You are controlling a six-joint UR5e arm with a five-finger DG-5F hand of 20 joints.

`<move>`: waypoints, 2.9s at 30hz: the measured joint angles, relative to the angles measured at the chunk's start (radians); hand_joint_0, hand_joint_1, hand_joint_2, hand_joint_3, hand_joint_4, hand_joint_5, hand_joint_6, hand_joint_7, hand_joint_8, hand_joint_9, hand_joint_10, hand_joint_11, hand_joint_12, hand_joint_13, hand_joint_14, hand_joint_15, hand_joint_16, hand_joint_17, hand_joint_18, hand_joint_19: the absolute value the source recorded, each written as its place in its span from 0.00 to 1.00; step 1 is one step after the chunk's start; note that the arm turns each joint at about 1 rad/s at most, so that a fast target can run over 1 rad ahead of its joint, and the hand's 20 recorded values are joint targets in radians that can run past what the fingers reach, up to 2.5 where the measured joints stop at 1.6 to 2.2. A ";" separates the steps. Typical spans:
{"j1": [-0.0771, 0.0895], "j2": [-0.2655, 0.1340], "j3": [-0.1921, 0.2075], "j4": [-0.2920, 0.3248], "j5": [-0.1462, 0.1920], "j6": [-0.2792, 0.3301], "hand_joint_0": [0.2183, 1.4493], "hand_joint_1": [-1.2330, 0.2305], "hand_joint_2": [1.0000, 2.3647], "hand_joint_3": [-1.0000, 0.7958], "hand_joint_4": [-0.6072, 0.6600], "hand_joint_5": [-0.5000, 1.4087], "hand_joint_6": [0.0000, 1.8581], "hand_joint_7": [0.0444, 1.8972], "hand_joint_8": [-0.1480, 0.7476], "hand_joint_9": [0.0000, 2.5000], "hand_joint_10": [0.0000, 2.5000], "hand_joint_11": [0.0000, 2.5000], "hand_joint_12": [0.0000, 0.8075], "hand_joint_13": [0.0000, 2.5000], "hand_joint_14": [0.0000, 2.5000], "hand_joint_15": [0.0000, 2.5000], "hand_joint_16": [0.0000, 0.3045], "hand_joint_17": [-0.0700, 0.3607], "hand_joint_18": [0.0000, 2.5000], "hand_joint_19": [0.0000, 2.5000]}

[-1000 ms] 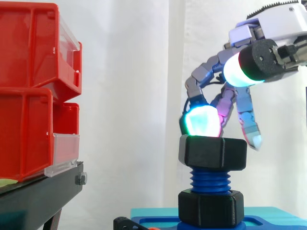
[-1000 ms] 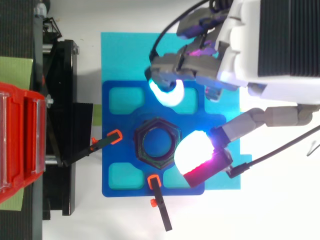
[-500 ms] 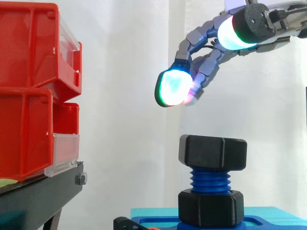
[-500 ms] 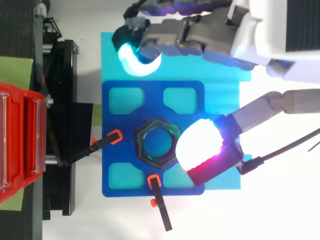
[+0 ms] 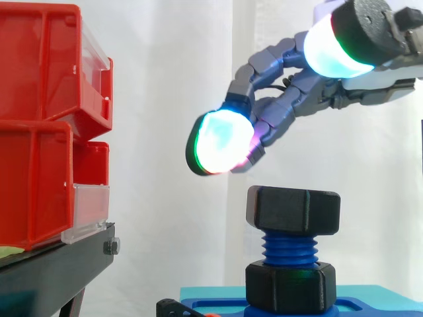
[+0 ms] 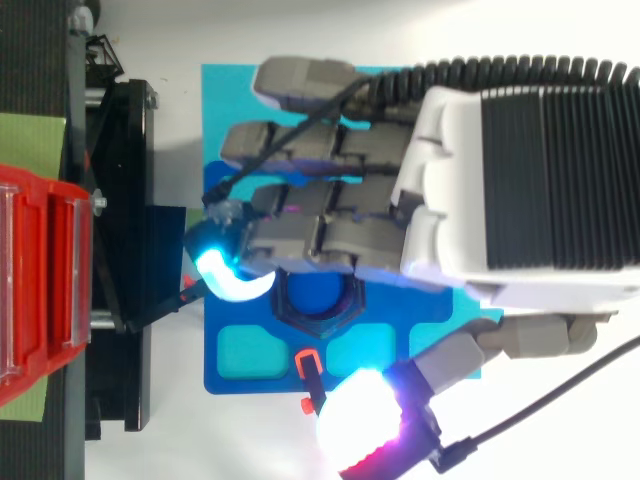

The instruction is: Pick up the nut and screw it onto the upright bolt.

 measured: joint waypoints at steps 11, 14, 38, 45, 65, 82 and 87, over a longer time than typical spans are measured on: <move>0.016 0.000 -0.005 -0.057 0.004 0.001 0.19 0.68 0.00 0.28 0.62 0.18 0.27 0.32 0.47 0.22 0.00 0.00 0.48 0.09 0.00 0.00 0.18 0.44 0.00 0.00; 0.015 0.000 -0.011 -0.058 0.003 0.001 0.19 0.68 0.00 0.28 0.62 0.18 0.27 0.34 0.47 0.23 0.00 0.00 0.48 0.09 0.00 0.00 0.18 0.44 0.00 0.00; -0.021 0.000 -0.014 -0.071 -0.025 -0.023 0.23 0.65 0.00 0.28 0.65 0.26 0.27 0.62 0.51 0.40 0.00 0.01 0.39 0.22 0.00 0.00 0.11 0.34 0.10 0.00; -0.045 0.000 -0.014 -0.082 -0.040 -0.051 0.24 0.64 0.00 0.28 0.62 0.28 0.27 0.66 0.49 0.46 0.00 0.02 0.36 0.26 0.00 0.00 0.10 0.32 0.14 0.00; -0.094 0.001 0.036 -0.170 -0.066 -0.114 0.23 0.65 0.00 0.28 0.66 0.26 0.27 0.58 0.47 0.55 0.00 0.06 0.34 0.29 0.00 0.00 0.09 0.31 0.18 0.00; -0.101 0.000 0.148 -0.261 -0.064 -0.147 0.21 0.66 0.00 0.28 0.67 0.20 0.27 0.36 0.47 0.34 0.00 0.00 0.45 0.15 0.00 0.00 0.15 0.40 0.03 0.00; -0.088 0.000 0.090 -0.151 -0.060 -0.125 0.20 0.67 0.00 0.28 0.65 0.19 0.27 0.34 0.45 0.22 0.00 0.00 0.46 0.04 0.00 0.00 0.16 0.42 0.00 0.00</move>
